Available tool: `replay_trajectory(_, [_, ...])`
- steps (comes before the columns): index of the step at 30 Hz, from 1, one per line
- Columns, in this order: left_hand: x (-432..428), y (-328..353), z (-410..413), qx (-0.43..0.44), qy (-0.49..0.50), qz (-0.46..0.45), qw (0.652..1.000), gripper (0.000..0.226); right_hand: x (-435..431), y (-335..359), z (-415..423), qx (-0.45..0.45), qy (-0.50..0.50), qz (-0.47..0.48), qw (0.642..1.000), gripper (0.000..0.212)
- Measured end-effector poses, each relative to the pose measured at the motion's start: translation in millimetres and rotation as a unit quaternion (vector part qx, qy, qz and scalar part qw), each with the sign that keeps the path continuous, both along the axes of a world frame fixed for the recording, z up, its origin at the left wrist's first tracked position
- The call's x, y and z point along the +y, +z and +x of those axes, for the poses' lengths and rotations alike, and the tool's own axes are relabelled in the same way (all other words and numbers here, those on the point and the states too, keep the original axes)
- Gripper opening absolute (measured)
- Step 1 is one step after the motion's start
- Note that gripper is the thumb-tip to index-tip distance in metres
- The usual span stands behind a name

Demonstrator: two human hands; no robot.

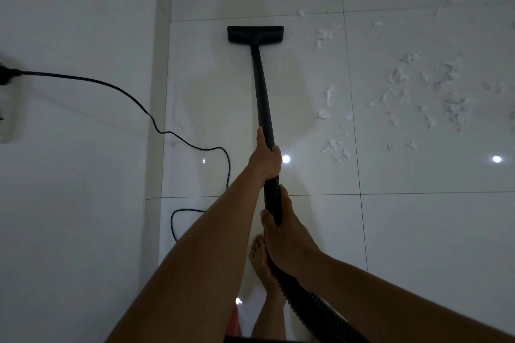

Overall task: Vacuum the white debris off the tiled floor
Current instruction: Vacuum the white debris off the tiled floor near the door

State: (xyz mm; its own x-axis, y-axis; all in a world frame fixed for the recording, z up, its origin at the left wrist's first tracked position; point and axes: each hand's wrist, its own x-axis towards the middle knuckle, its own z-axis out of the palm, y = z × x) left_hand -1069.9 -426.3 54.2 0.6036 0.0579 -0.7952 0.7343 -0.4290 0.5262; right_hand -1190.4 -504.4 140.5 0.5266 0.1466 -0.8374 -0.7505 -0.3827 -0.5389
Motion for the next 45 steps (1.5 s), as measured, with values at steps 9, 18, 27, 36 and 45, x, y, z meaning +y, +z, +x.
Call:
replay_trajectory(9, [9,-25,31,-0.02,-0.003,0.01,1.0,0.069,9,-24,30,0.001,-0.001,-0.011,1.0,0.066])
replay_trajectory(18, [15,-35,57,-0.025,-0.002,0.007,1.0,0.069,16,-30,57,0.001,0.005,-0.021,1.0,0.066])
replay_trajectory(27, [24,-13,108,-0.01,-0.011,0.002,1.0,0.069,31,-19,102,-0.001,-0.035,-0.009,0.999,0.066])
replay_trajectory(36, [19,-12,146,-0.003,-0.014,0.003,1.0,0.069,22,-6,143,-0.01,0.007,-0.047,0.999,0.061])
replay_trajectory(45, [8,-13,214,-0.006,-0.015,0.007,1.0,0.07,13,-24,205,0.013,-0.018,-0.025,0.999,0.065])
